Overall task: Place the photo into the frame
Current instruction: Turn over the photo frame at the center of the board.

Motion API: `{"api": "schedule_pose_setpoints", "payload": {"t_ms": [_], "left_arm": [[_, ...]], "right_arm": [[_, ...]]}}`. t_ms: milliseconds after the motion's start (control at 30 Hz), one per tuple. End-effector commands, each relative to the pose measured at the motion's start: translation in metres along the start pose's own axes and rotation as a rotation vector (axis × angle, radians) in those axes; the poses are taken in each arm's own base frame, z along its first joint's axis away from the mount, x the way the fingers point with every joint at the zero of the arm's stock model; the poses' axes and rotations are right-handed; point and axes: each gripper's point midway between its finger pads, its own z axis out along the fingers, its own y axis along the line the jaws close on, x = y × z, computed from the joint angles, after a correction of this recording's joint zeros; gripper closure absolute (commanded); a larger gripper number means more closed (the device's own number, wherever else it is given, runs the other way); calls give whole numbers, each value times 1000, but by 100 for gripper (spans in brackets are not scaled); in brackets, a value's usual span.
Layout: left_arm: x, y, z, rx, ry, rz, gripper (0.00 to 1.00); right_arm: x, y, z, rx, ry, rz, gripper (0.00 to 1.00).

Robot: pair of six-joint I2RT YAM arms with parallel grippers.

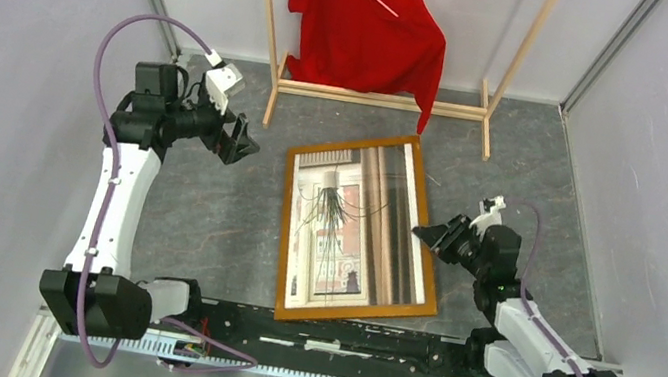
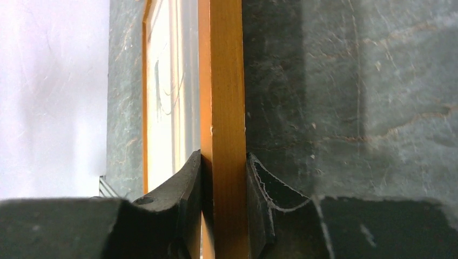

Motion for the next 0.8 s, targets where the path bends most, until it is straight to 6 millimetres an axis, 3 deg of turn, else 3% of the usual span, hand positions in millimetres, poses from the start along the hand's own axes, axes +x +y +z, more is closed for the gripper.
{"api": "schedule_pose_setpoints", "payload": {"t_ms": [0, 100, 233, 300, 333, 367, 467, 567, 700, 767], "left_arm": [[33, 5, 5, -28, 94, -52, 0], [51, 7, 12, -41, 126, -102, 0], [77, 15, 20, -79, 167, -122, 0], [88, 17, 23, -87, 183, -126, 0], [92, 18, 24, -90, 188, -130, 0], [96, 19, 25, -92, 195, -135, 0], [104, 23, 28, -101, 203, -152, 0], [110, 34, 31, -136, 197, -175, 0], [119, 56, 36, -223, 139, -211, 0], [128, 69, 42, -304, 97, -236, 0]], "right_arm": [[-10, -24, 7, 86, -169, -25, 80], [2, -36, 12, 130, -151, -25, 74], [-1, -52, 15, 215, -142, -92, 58], [-8, -56, 15, 253, -147, -146, 34], [-11, -58, 14, 272, -144, -169, 10], [-14, -60, 14, 295, -142, -188, 2], [-25, -66, 10, 368, -148, -244, 2], [-49, -78, -4, 498, -210, -337, 2], [-96, -90, -42, 716, -401, -418, 2], [-117, -103, -69, 877, -522, -425, 2]]}}
